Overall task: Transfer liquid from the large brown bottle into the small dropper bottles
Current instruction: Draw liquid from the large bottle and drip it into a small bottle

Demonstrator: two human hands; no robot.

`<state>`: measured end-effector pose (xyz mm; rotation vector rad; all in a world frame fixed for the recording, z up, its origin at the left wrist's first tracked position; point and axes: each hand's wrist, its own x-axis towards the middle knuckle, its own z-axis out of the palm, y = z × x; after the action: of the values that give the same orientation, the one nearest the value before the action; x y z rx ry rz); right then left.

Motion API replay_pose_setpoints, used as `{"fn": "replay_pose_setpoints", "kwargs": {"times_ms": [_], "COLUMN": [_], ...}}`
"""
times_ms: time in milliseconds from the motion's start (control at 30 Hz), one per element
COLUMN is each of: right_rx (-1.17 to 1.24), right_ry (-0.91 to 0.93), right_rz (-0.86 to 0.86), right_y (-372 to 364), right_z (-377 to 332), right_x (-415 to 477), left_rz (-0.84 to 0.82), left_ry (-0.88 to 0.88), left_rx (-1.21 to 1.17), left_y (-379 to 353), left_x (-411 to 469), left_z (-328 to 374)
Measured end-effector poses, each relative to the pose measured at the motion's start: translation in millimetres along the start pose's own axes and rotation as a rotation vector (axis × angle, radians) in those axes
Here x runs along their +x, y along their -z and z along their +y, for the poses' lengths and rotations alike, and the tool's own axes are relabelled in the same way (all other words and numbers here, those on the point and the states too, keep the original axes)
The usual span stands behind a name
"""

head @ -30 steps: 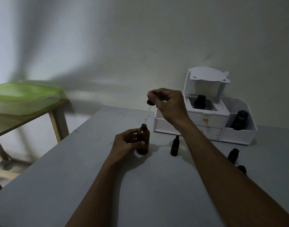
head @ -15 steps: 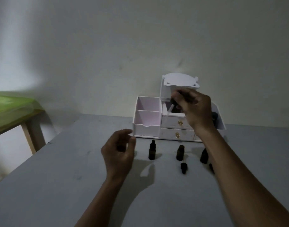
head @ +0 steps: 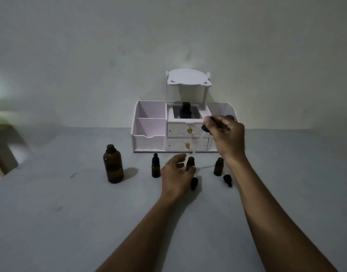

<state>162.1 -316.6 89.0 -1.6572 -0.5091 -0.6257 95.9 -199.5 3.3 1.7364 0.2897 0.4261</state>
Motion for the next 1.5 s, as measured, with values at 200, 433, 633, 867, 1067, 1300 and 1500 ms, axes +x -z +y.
{"fn": "replay_pose_setpoints", "kwargs": {"times_ms": [200, 433, 633, 867, 1067, 1300, 1500], "right_rx": [-0.021, -0.056, -0.069, -0.075, -0.095, -0.087, 0.042], "right_ry": [0.005, 0.013, 0.029, 0.039, 0.057, 0.042, 0.029], "right_rz": [-0.017, -0.051, -0.041, -0.017, -0.024, 0.033, 0.169], "right_y": [-3.6, -8.0, -11.1, -11.9, -13.0, -9.9, -7.3], "right_z": [9.0, 18.5, 19.1, 16.7, 14.1, 3.9, -13.8], "right_x": [-0.1, -2.7, -4.7, -6.2, -6.9, -5.3, 4.2], "left_rz": [-0.016, -0.039, -0.040, -0.050, -0.049, -0.057, -0.027], "left_ry": [0.049, -0.004, -0.027, -0.040, -0.061, -0.029, -0.187], "left_rx": [-0.034, 0.007, 0.020, 0.022, 0.060, 0.051, 0.159], "left_y": [-1.7, -2.3, -0.1, 0.1, 0.6, 0.2, 26.5], "left_x": [14.3, 15.8, 13.4, 13.4, 14.5, 11.7, -6.5], "left_z": [-2.6, -8.4, -6.5, -7.2, -8.2, -6.8, 7.4]}}
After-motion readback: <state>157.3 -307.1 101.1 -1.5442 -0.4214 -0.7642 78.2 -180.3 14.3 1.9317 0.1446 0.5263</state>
